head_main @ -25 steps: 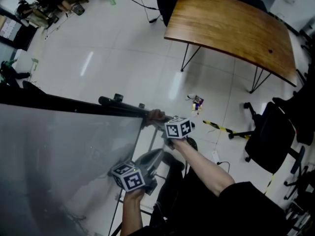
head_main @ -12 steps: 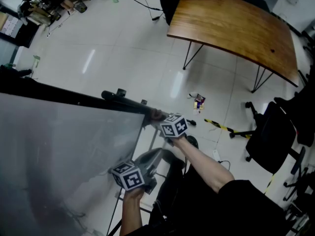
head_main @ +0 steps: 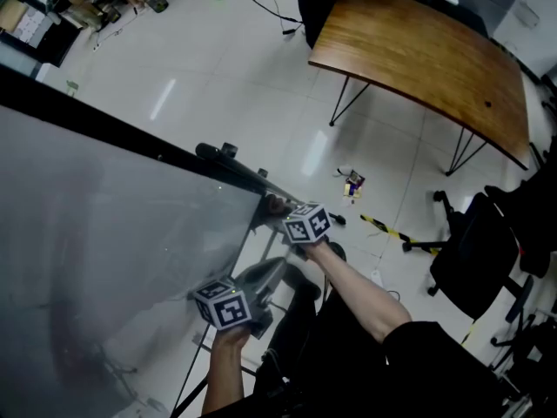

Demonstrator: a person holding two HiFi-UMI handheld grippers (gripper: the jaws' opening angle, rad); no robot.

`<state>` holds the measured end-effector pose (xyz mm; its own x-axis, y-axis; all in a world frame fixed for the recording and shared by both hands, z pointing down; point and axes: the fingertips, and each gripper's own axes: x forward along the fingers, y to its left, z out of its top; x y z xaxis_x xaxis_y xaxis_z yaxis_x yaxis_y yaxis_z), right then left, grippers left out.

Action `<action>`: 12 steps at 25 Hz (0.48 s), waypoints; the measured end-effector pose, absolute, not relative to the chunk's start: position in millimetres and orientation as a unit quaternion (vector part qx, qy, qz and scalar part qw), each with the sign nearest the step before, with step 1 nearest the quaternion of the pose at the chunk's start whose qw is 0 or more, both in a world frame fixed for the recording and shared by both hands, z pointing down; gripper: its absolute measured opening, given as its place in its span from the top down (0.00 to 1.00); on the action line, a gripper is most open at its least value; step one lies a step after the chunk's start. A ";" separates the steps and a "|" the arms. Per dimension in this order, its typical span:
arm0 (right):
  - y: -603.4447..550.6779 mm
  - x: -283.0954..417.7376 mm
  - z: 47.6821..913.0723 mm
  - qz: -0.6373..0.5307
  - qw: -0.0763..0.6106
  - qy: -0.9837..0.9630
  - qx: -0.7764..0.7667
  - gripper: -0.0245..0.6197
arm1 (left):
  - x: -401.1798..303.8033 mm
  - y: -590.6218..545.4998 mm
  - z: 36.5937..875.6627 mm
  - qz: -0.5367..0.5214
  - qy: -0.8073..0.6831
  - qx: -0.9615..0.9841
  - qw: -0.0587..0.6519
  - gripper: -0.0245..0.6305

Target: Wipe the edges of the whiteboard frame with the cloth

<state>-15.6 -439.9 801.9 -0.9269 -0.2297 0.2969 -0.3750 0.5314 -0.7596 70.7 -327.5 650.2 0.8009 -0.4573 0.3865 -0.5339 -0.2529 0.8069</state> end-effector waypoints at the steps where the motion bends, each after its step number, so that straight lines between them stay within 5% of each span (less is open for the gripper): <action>1: -437.2 -17.0 800.6 0.455 0.081 -0.870 0.170 0.83 | 70.3 -326.8 649.2 0.035 -0.314 0.790 0.525 0.97; 12: -420.0 -18.5 791.9 0.478 0.075 -0.862 0.150 0.83 | 65.0 -322.5 641.0 0.007 -0.319 0.782 0.534 0.97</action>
<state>-18.5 -420.0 791.9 -0.9440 -0.1865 0.2723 -0.3298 0.4985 -0.8017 65.0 -322.5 641.0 0.7958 -0.4920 0.3531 -0.5079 -0.2245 0.8317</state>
